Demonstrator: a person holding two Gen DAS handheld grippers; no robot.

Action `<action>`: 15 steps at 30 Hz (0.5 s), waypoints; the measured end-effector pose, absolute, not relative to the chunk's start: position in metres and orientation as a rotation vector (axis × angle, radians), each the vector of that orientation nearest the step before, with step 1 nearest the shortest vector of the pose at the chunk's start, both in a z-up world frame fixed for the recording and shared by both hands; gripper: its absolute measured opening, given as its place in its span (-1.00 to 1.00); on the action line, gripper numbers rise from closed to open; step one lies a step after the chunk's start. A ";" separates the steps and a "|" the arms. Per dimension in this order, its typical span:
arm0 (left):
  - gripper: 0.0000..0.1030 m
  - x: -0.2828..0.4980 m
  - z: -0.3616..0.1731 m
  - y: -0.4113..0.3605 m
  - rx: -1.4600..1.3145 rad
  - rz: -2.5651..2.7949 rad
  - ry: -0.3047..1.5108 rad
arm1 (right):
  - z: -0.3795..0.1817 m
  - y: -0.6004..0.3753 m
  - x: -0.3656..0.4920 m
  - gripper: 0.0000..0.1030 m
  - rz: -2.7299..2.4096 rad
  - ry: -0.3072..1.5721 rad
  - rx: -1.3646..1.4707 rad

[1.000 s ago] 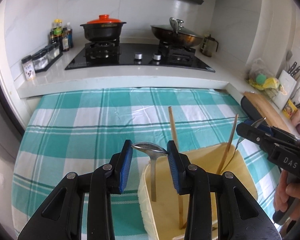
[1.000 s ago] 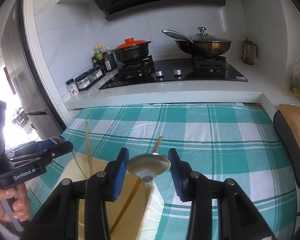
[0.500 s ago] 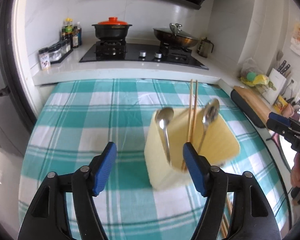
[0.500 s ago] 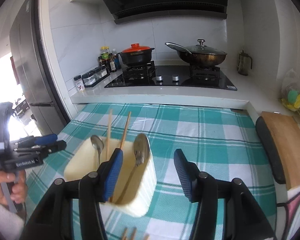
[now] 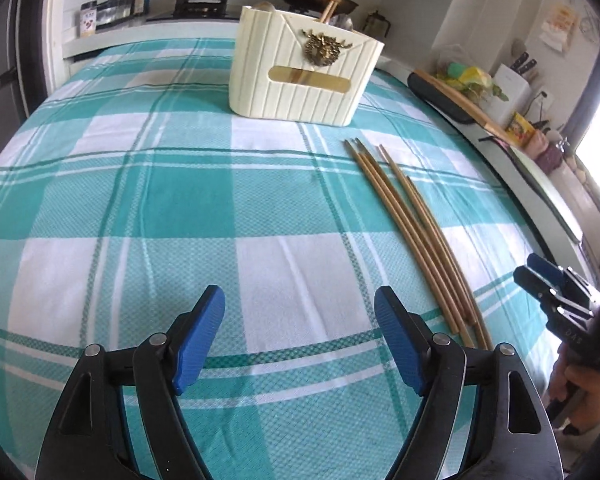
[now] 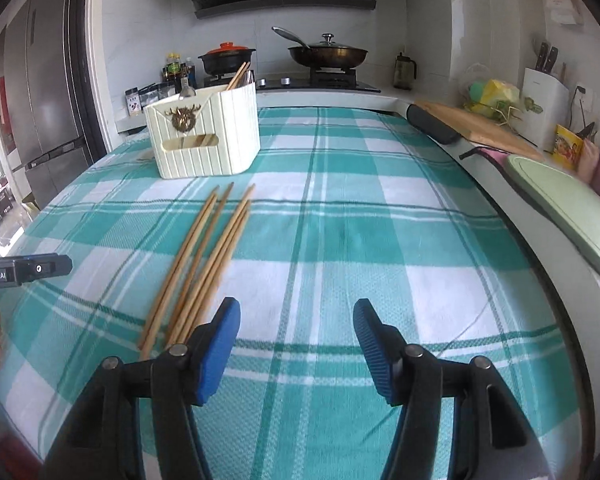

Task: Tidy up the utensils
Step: 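Move both tools back down over the wooden chopstick pile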

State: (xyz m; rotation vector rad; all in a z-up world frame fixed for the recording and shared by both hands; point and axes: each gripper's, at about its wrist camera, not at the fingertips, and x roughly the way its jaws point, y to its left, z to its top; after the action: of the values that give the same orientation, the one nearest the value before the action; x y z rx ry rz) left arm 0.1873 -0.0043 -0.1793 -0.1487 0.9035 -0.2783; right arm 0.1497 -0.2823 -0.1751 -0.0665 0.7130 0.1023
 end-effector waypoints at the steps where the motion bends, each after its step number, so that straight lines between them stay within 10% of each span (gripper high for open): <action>1: 0.53 0.188 -0.180 -0.008 -0.140 -0.270 0.897 | -0.176 -0.285 0.151 0.17 0.090 0.706 -0.070; 15: 0.69 0.188 -0.193 -0.017 -0.104 -0.239 0.891 | -0.192 -0.293 0.164 0.17 0.064 0.747 0.000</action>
State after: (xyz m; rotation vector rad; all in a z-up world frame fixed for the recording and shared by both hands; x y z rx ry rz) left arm 0.1880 -0.0169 -0.1935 -0.1043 0.8910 -0.2385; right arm 0.1641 -0.2934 -0.1923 -0.0005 0.7474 0.0641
